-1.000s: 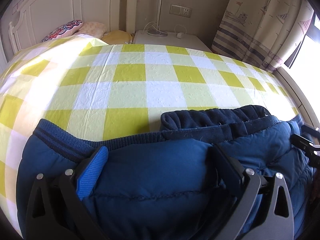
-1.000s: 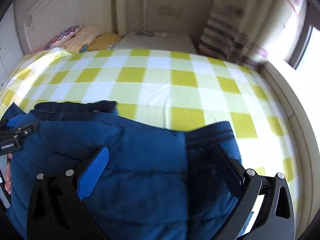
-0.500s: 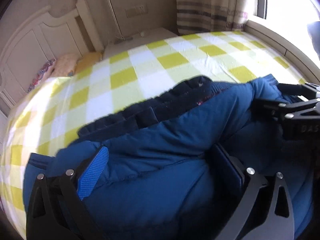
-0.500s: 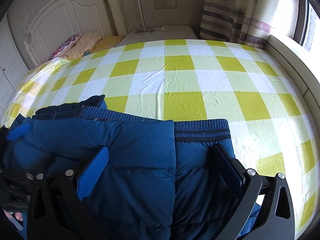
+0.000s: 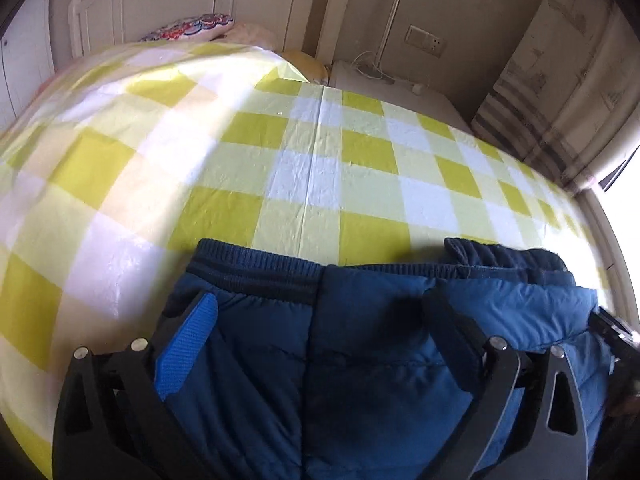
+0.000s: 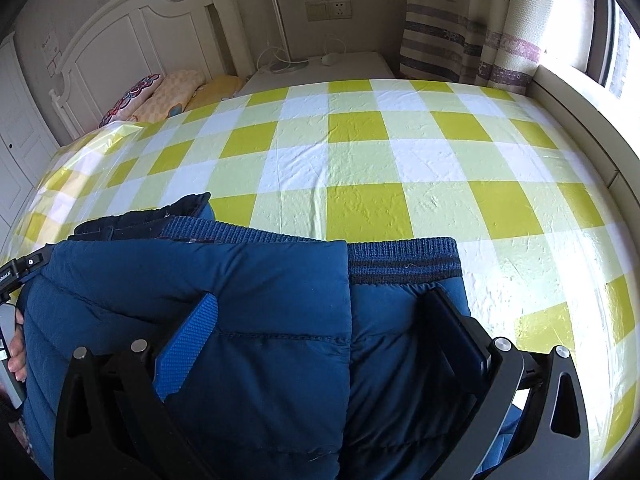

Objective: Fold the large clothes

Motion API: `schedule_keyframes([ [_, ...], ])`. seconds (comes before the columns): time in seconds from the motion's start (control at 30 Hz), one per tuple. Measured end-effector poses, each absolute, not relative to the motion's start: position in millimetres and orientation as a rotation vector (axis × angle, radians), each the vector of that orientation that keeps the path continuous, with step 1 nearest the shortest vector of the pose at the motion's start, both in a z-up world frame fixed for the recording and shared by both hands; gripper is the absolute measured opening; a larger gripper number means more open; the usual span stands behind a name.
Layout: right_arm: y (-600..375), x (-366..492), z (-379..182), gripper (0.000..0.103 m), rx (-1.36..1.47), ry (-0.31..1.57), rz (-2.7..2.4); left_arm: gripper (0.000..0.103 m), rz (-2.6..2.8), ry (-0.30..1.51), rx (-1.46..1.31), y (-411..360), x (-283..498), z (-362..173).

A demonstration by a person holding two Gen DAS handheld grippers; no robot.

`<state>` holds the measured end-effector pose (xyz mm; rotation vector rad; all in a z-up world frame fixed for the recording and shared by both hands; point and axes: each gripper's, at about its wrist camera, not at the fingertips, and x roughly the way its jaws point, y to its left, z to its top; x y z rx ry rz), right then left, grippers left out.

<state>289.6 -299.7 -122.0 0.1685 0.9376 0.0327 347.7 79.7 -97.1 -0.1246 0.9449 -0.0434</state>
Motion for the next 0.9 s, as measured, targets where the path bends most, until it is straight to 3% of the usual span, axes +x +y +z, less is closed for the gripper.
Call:
schedule_keyframes([
  [0.1, -298.0, 291.1, -120.7, 0.099, 0.152, 0.941, 0.026, 0.101, 0.019, 0.941, 0.020, 57.1, 346.8, -99.6],
  [0.23, -285.8, 280.1, -102.9, 0.099, 0.080, 0.903, -0.068, 0.101, 0.012, 0.938, -0.002, 61.3, 344.0, -98.5],
  [0.43, -181.0, 252.9, -58.6, 0.099, -0.097, 0.789, 0.208, 0.101, 0.010, 0.940, -0.003, 67.1, 348.9, -100.1],
  [0.6, -87.4, 251.5, -109.7, 0.098, -0.401, 0.891, 0.298, 0.101, 0.004, 0.941, -0.014, 68.5, 349.3, -100.7],
  [0.9, -215.9, 262.4, -91.7, 0.098, -0.071, 0.890, 0.077, 0.101, -0.001, 0.944, -0.025, 71.2, 349.6, -100.4],
])
